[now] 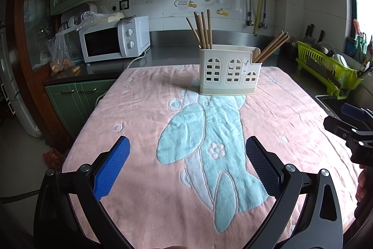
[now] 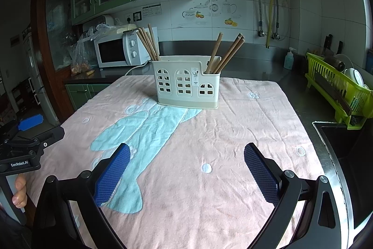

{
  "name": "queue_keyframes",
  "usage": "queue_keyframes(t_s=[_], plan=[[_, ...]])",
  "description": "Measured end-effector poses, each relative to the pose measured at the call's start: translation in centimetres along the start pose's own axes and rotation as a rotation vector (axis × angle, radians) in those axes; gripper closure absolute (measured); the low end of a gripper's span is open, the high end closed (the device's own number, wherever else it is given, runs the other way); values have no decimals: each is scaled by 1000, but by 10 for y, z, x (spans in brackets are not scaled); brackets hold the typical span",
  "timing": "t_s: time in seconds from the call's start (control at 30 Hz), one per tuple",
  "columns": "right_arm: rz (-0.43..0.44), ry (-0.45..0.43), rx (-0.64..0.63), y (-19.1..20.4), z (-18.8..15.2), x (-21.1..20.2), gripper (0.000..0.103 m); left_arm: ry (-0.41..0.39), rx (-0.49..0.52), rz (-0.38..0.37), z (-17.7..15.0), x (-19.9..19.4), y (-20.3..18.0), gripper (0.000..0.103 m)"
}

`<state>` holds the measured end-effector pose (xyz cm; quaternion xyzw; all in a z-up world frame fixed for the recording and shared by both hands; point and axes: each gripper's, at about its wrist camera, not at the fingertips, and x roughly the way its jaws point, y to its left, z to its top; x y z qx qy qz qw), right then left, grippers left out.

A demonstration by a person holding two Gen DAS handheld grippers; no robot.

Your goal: Organize utensils

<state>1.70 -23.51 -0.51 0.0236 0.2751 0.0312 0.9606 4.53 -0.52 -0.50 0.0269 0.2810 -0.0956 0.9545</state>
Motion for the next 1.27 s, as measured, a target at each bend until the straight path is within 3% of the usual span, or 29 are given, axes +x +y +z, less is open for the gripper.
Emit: queue_keyframes(t_s=[1.27], plan=[[2,3,7,0,-1,-1,8,1,-3,-15,-2,0,1,5]])
